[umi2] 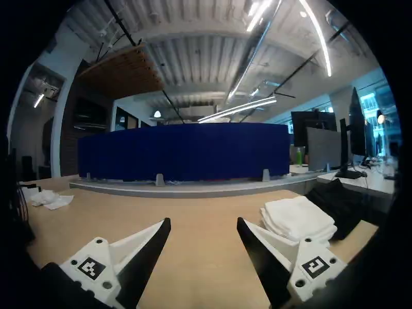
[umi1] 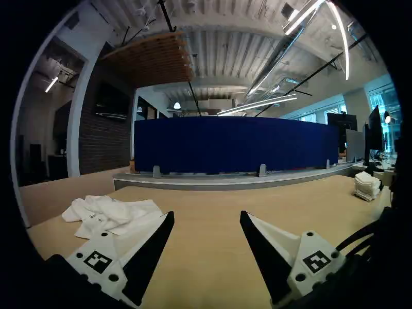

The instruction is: Fold towel

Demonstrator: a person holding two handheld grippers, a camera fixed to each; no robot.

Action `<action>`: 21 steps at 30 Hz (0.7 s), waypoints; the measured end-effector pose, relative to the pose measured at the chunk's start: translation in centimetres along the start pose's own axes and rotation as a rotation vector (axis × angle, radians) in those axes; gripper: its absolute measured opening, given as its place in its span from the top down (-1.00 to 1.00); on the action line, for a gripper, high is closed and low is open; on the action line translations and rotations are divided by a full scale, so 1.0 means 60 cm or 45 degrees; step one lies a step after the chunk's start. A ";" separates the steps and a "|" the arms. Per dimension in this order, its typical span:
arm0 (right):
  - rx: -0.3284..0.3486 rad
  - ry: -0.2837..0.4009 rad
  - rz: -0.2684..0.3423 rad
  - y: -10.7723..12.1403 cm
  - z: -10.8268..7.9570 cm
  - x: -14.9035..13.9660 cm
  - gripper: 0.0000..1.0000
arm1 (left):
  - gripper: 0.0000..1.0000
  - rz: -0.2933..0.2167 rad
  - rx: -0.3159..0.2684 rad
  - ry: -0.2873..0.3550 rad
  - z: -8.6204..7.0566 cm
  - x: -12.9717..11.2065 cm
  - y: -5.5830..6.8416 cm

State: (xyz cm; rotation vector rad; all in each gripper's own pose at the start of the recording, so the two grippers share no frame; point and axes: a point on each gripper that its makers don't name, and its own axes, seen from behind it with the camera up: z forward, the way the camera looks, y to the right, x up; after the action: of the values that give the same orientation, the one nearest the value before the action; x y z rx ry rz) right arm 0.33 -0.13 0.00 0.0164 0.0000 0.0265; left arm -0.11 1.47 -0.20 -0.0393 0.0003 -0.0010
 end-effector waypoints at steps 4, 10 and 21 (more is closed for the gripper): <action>0.007 0.000 -0.028 -0.008 0.000 -0.004 -0.99 | -0.90 0.000 0.000 0.000 0.000 0.000 -0.001; -0.005 0.000 -0.035 -0.006 0.001 -0.004 -0.99 | -0.90 0.000 0.000 0.000 0.000 0.000 0.000; -0.006 -0.001 -0.035 -0.006 0.002 -0.003 -0.99 | -0.90 0.000 0.000 0.000 0.000 0.000 0.000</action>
State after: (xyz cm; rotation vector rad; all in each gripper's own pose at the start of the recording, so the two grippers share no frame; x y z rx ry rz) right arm 0.14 -0.47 0.09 0.0114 -0.0004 -0.0011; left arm -0.12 1.45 -0.17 -0.0392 0.0006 -0.0010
